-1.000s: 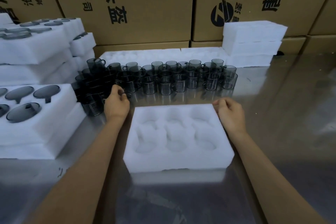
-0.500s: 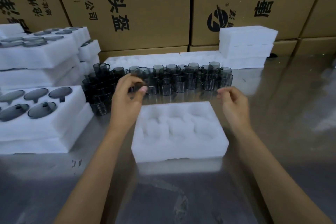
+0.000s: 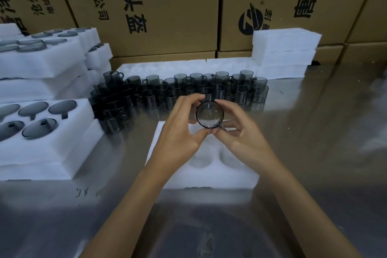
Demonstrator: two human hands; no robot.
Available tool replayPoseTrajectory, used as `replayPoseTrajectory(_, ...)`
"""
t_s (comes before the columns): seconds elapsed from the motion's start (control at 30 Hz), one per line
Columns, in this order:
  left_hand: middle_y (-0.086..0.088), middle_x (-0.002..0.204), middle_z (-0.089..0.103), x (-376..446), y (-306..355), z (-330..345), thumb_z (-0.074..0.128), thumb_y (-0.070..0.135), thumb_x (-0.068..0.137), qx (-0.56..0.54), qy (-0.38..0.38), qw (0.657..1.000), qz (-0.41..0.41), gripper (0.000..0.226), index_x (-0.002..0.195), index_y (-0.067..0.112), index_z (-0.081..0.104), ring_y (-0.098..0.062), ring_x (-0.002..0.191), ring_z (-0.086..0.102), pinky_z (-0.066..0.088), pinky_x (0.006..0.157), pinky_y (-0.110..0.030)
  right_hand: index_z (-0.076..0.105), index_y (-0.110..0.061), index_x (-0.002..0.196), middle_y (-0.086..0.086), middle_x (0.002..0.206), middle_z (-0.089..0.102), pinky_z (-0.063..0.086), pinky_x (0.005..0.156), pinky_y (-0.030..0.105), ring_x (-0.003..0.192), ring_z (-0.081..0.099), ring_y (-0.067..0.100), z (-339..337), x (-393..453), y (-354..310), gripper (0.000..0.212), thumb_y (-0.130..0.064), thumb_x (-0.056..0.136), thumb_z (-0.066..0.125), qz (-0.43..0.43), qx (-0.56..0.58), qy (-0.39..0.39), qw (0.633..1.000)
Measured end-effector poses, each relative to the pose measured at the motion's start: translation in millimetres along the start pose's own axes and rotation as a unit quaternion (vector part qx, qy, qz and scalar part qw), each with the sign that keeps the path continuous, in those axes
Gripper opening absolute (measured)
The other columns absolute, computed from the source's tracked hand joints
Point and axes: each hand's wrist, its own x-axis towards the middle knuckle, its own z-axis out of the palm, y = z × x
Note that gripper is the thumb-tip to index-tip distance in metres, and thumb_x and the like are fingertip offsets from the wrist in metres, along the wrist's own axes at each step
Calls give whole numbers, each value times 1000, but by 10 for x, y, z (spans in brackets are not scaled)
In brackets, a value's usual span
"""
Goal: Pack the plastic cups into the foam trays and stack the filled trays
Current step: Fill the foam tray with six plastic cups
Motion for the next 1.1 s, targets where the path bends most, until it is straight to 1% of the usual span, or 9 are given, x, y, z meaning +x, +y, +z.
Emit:
replayPoseTrajectory(0.17, 18, 111, 49, -11, -19, 31, 87, 24, 74, 6, -5, 1000, 3, 55, 116, 30, 51, -11, 105, 58, 51, 83, -23, 57, -31, 131, -22, 126, 61, 54, 84, 26, 96, 69, 21, -30, 1, -1, 60, 9, 87, 65, 1, -1, -8, 1000)
replayPoseTrajectory(0.33, 17, 114, 50, -26, 5, 29, 88, 28, 73, -4, 1, 1000, -7, 58, 114, 32, 47, -9, 106, 58, 49, 87, -17, 58, -24, 130, -9, 127, 63, 54, 84, 22, 83, 68, 4, -44, 9, -17, 55, 10, 87, 67, 33, 63, 6, 997)
replayPoseTrajectory(0.5, 20, 114, 61, -23, 42, -12, 89, 44, 66, -33, 19, 997, -63, 62, 99, 39, 37, -6, 102, 65, 52, 84, -23, 69, -7, 106, 5, 99, 74, 56, 77, 23, 79, 70, 12, -111, 32, 5, 21, 4, 89, 68, 56, 110, 46, 991)
replayPoseTrajectory(0.57, 21, 112, 60, -22, 46, -19, 90, 45, 64, -28, 22, 997, -72, 65, 102, 41, 38, -4, 102, 64, 53, 84, -21, 70, -7, 97, 5, 87, 72, 56, 76, 21, 74, 69, 10, -115, 40, 19, 13, 3, 89, 68, 53, 111, 53, 991)
replayPoseTrajectory(0.7, 19, 118, 57, -26, 48, -16, 92, 35, 66, -29, 3, 998, -60, 72, 123, 35, 47, -2, 113, 58, 46, 90, -11, 70, -12, 91, -1, 84, 72, 55, 80, 22, 77, 69, 10, -111, 47, 22, 14, 1, 90, 68, 43, 92, 49, 994)
replayPoseTrajectory(0.8, 15, 119, 61, -5, 40, -55, 90, 27, 70, -61, -8, 996, -68, 64, 124, 29, 56, -3, 112, 59, 47, 87, -9, 70, -7, 92, 2, 84, 73, 55, 78, 25, 78, 70, 15, -119, 40, 10, 7, 0, 89, 70, 51, 98, 45, 993)
replayPoseTrajectory(0.93, 17, 116, 65, 20, 31, -121, 92, 26, 67, -119, -21, 984, -129, 63, 121, 35, 61, 3, 111, 59, 52, 76, -11, 70, -2, 92, 9, 86, 74, 57, 76, 25, 74, 72, 15, -128, 44, -12, 4, -2, 88, 72, 56, 85, 36, 994)
replayPoseTrajectory(1.0, 17, 114, 66, 33, 43, -147, 92, 27, 66, -113, -27, 984, -133, 63, 120, 35, 61, 3, 110, 60, 53, 77, -13, 70, -4, 92, 10, 88, 75, 57, 75, 23, 76, 73, 15, -125, 43, -18, 3, -4, 89, 71, 48, 69, 31, 996)
replayPoseTrajectory(1.1, 15, 109, 70, 75, 6, -260, 92, 26, 66, -111, -32, 983, -142, 63, 120, 36, 62, -1, 106, 65, 52, 86, -14, 71, -13, 90, 1, 87, 75, 56, 75, 20, 79, 74, 15, -117, 40, -19, 4, -9, 90, 71, 29, 50, 33, 998)
